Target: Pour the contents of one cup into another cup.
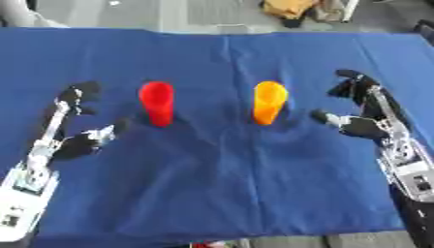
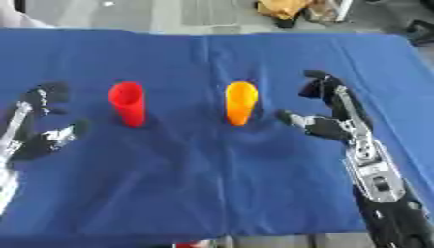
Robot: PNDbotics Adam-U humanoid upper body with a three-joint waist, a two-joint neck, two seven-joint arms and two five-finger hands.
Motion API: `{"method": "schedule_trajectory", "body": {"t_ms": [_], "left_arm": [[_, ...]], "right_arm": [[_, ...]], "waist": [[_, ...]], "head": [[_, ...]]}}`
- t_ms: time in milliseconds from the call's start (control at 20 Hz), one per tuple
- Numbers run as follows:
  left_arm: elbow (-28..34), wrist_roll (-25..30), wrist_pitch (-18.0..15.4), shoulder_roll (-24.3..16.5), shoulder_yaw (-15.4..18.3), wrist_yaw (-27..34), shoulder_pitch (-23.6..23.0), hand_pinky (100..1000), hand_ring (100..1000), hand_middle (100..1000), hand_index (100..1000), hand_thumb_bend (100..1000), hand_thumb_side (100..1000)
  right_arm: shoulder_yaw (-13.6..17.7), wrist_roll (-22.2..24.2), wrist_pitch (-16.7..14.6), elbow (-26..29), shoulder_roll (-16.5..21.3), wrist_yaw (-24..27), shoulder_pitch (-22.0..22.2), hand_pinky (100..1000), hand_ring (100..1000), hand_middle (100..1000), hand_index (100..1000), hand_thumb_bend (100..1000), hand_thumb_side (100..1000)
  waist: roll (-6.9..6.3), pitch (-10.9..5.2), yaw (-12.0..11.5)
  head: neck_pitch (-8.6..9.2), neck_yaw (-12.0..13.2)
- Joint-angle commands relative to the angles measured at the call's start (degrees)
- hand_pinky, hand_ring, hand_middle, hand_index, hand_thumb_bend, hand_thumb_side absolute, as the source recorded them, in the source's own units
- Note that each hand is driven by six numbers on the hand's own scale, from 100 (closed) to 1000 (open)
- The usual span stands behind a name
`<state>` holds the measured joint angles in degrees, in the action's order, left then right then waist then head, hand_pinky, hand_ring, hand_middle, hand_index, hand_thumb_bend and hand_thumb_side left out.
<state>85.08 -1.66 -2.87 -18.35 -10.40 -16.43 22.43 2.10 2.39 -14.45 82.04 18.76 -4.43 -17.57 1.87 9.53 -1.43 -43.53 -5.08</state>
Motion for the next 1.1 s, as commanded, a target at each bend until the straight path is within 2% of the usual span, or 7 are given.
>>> {"method": "schedule_trajectory", "body": {"t_ms": [50, 250, 650, 1100], "left_arm": [[-1.39, -1.47, -0.08, 0.22, -0.36, -1.22, 1.89, 686, 794, 825, 826, 832, 522], [-5.83, -4.25, -0.4, 1.42, -1.16, -3.34, 4.61, 680, 789, 823, 832, 857, 496], [-14.42, -8.03, -3.22, 4.32, -2.33, -8.03, 9.31, 674, 784, 820, 834, 843, 488], [-21.83, -10.75, -5.94, 7.26, -2.78, -9.06, 12.79, 662, 775, 816, 837, 837, 493]], "right_arm": [[0.43, 0.01, -0.02, 0.65, 0.78, 0.24, -0.42, 765, 663, 538, 842, 801, 290], [0.36, 0.01, -0.01, 0.65, 0.69, 0.26, -0.47, 765, 662, 538, 842, 801, 290], [0.26, 0.14, -0.01, 0.6, 0.48, 0.27, -0.41, 765, 662, 537, 842, 800, 290], [0.14, 0.22, 0.03, 0.57, 0.35, 0.28, -0.46, 765, 662, 537, 842, 796, 299]], "waist": [[-0.05, -0.94, 0.13], [0.0, -0.98, 0.33], [-0.01, -0.88, 0.72], [-0.12, -0.73, 1.31]], "head": [[0.46, 0.28], [0.6, 0.37], [0.83, 0.55], [1.06, 0.78]]}}
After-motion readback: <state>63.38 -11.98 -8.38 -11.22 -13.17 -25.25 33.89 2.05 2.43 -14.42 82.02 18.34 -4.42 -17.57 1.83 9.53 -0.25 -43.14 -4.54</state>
